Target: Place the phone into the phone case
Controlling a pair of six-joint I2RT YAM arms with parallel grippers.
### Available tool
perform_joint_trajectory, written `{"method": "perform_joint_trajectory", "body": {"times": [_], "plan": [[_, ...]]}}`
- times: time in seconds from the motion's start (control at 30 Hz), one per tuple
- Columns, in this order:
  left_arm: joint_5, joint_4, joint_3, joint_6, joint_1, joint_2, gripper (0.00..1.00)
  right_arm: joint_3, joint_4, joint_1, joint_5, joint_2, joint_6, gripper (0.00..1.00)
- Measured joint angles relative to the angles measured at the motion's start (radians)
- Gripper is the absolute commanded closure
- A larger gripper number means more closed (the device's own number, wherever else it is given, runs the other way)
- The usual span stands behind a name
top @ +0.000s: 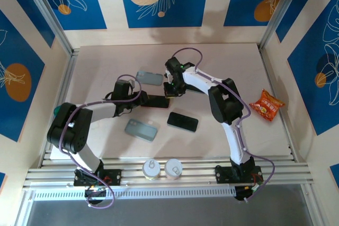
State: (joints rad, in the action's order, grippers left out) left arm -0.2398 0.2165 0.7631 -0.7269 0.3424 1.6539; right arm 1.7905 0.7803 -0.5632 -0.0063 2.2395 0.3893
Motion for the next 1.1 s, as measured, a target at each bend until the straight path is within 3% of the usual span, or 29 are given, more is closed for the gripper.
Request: {"method": "perform_joint_trajectory", "body": {"times": [0.63,1.0,1.1], "plan": [[-0.026,0.061,-0.08,-0.06,0.006,-0.021,0.49,-0.027,-0.02,-0.085,0.166,-0.003,-0.017,1.0],[-0.041,0.082,-0.095,-0.073,0.008,-0.028,0.49,-0.126,-0.116,-0.087,0.13,-0.051,0.055,1.0],[-0.044,0.083,-0.095,-0.079,0.008,-0.027,0.49,-0.153,-0.153,-0.085,0.065,-0.061,0.106,1.0]]}}
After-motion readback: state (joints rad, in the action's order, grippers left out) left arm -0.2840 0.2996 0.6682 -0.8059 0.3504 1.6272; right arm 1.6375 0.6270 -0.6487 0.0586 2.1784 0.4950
